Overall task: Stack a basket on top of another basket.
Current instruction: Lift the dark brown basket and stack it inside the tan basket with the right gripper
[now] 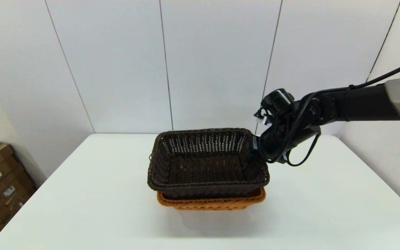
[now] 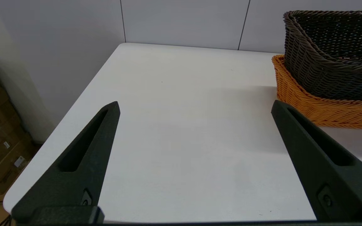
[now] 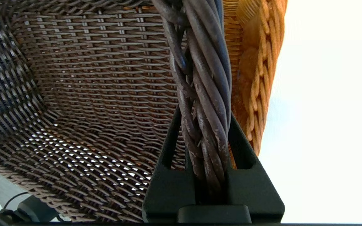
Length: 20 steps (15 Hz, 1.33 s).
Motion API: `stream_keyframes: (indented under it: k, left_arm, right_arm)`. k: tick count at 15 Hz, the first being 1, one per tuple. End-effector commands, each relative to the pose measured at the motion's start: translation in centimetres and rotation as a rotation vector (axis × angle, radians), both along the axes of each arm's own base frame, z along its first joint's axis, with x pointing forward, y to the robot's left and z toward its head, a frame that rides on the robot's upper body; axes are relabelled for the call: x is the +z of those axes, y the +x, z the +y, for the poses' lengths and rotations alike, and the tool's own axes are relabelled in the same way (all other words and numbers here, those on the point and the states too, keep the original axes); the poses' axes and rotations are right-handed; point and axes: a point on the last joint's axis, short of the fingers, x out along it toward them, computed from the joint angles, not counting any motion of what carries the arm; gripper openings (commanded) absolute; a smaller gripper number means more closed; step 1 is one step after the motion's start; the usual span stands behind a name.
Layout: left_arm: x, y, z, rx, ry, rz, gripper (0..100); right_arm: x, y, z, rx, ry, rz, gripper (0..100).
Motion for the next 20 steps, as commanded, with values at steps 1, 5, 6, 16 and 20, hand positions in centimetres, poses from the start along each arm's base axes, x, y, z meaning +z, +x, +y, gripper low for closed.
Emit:
stream_keyframes:
  k: [1,5,6,16,20]
  left_arm:
    - [-0.02,0.02,0.0,0.001,-0.001,0.002,100]
    - [0.03,0.0,0.0,0.001,-0.001,0.0,100]
    - [0.03,0.0,0.0,0.001,-0.001,0.0,100]
    - [-0.02,0.02,0.0,0.001,-0.001,0.002,100]
    - [0.03,0.0,0.0,0.0,-0.001,0.0,100]
  right_arm:
    - [-0.87,0.5,-0.39,-0.014,-0.005,0.022,0]
    - [-1.04,0.68,-0.85,-0.027,-0.005,0.029,0]
    - [-1.1,0.71,-0.89,-0.027,-0.005,0.031,0]
    - [-1.38,0.79,-1.0,-0.022,0.016,0.051,0]
    - [-1.78,0.99,-1.26,-0.028,0.012,0.06,100]
